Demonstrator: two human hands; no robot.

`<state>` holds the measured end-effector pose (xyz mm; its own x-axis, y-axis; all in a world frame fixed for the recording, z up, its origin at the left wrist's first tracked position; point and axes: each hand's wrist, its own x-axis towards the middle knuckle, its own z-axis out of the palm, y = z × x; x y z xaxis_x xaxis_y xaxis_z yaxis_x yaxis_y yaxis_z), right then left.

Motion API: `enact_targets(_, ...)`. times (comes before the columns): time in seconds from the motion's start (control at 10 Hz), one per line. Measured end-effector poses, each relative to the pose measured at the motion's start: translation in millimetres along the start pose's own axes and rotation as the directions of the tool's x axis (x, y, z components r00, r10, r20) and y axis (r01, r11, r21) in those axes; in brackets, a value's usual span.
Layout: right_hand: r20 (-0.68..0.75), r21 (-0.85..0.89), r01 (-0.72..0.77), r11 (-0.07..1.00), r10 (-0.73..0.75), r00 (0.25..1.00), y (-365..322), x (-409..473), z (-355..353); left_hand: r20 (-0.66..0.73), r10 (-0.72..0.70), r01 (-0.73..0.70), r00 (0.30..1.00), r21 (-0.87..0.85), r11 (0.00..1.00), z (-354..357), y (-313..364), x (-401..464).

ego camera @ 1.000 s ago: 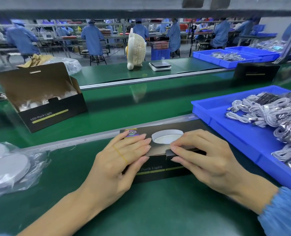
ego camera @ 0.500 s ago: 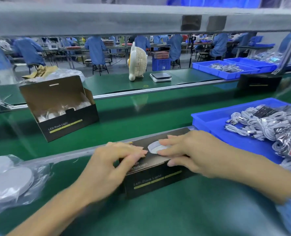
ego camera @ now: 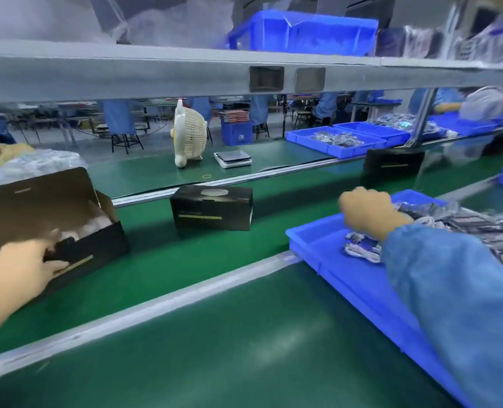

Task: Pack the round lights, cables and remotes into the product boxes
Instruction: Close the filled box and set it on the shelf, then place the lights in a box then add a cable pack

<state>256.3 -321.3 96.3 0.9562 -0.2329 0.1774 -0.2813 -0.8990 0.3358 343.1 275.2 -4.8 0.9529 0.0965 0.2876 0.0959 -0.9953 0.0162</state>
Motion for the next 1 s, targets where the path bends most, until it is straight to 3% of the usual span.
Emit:
enact_targets(0.1,0.118,-0.058,-0.073,0.996,0.079,0.99,92,25,58,0.008,0.004,-0.003,1.0,-0.073,0.997,-4,5,0)
enact_targets(0.2,0.207,0.03,0.007,1.0,-0.013,0.978,118,34,92,-0.045,0.038,-0.044,0.998,-0.148,0.988,-32,33,-28)
enact_targets(0.3,0.188,0.03,0.001,1.0,-0.007,0.982,124,35,79,-0.111,0.023,-0.053,0.994,-0.275,0.96,-61,64,-94)
enact_targets(0.4,0.188,-0.037,0.023,0.999,-0.016,0.982,113,35,76,-0.218,0.224,-0.259,0.95,-0.151,0.954,-86,101,-179)
enact_targets(0.5,0.195,-0.089,0.093,0.992,-0.074,0.978,104,37,65,-0.252,0.441,-0.481,0.861,-0.125,0.868,-106,139,-243)
enact_targets(0.6,0.155,-0.07,0.122,0.99,-0.11,0.982,108,31,43,-0.224,0.427,-0.462,0.876,-0.136,0.876,-115,156,-272)
enact_targets(0.7,0.023,-0.055,0.13,0.99,-0.129,0.991,114,12,21,-0.258,0.416,-0.45,0.872,-0.089,0.888,-120,174,-283)
enact_targets(0.8,-0.164,0.066,0.212,0.975,-0.199,0.966,113,-12,-3,-0.3,0.406,-0.449,0.863,-0.09,0.889,-119,186,-286)
enact_targets(0.9,-0.338,0.42,0.465,0.779,-0.341,0.877,96,-49,-41,-0.342,0.396,-0.447,0.852,-0.084,0.891,-118,195,-292)
enact_targets(1.0,-0.503,0.633,0.648,0.424,-0.41,0.761,52,-115,-90,-0.384,0.402,-0.469,0.831,-0.093,0.878,-118,209,-301)
